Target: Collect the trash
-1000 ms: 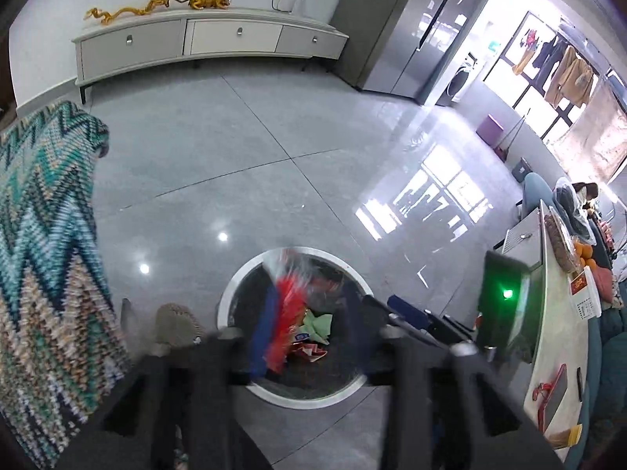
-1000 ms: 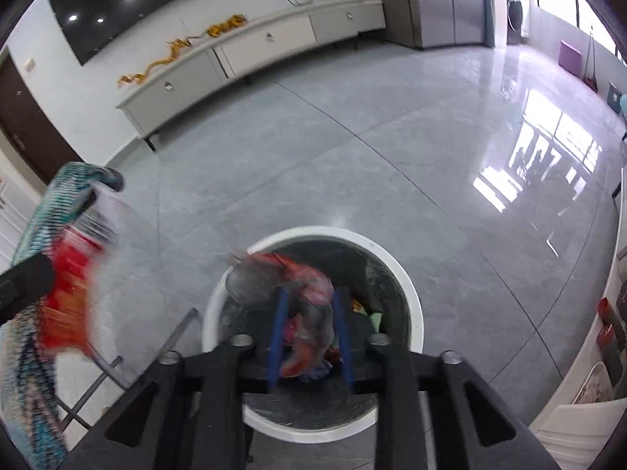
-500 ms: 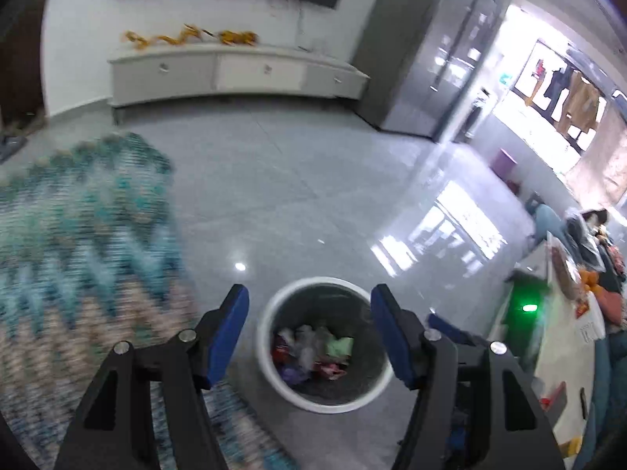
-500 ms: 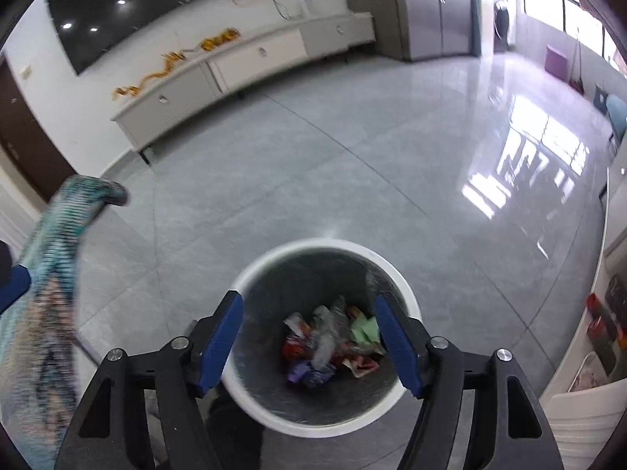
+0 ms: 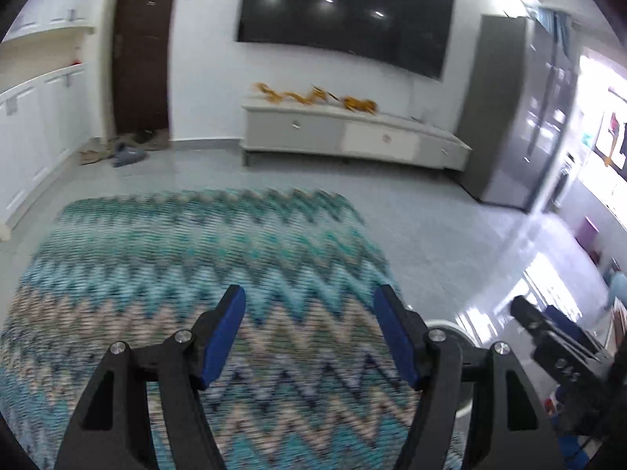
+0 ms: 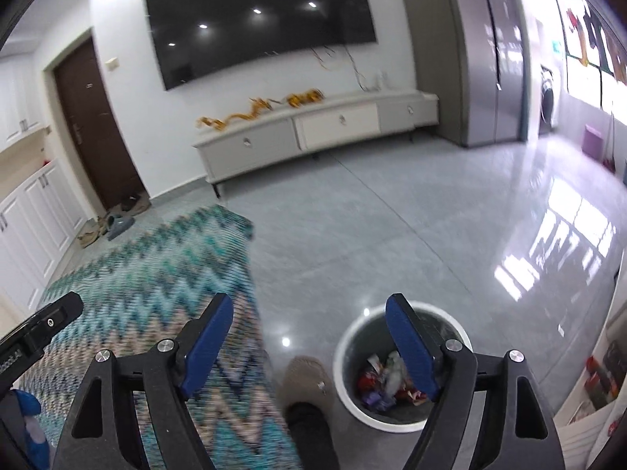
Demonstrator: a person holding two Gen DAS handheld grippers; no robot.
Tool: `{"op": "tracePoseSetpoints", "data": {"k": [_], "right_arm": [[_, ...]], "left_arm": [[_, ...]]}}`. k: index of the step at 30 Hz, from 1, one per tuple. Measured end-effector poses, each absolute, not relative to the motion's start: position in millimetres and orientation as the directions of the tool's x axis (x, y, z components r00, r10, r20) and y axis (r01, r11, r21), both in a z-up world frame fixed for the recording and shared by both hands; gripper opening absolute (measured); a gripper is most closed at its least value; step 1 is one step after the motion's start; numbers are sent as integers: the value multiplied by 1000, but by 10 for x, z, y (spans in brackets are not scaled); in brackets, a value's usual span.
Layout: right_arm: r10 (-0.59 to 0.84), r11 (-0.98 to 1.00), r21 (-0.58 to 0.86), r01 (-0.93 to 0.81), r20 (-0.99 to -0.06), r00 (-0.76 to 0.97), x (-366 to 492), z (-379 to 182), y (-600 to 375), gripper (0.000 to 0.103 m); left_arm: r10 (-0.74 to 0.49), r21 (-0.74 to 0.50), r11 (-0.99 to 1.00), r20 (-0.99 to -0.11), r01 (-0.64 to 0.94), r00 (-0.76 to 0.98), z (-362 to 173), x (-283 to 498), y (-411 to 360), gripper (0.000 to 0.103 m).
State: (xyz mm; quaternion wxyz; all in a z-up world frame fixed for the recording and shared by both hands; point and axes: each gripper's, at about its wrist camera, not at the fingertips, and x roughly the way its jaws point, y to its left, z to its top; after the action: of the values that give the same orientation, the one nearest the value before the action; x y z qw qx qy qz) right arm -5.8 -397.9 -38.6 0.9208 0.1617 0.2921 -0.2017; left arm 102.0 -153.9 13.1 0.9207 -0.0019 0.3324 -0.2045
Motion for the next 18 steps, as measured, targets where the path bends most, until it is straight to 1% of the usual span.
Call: {"op": "tracePoseSetpoints", "data": {"k": [5,6,7,9,14,18], "right_arm": [[-304,889,137,437,-537,787,-82,-102,-3638,85],[-312,893,126,431,-517,797,-105,-39,-3560,87],[-315,896,121,428,-506,803,-133,-18,-3515,88],[-325,902,103,420,-479,815,-171,66,-3402,90],[-335,915,62,398,-433,837,-260,192,-3141,93],[-329,923,47,381,-412,850,-311,230,-2989,94]], "left_arm": [[-296,-130,954,-560,270,774,335,938,-1002,67],[-275,-123,961,-547,249,791,375,906,-898,68],[-260,-118,965,-538,234,802,396,888,-816,72],[-229,-113,973,-512,199,828,459,815,-629,75],[-177,-113,984,-469,140,865,567,612,-290,75],[-143,-97,989,-447,112,883,604,475,-167,75]]}}
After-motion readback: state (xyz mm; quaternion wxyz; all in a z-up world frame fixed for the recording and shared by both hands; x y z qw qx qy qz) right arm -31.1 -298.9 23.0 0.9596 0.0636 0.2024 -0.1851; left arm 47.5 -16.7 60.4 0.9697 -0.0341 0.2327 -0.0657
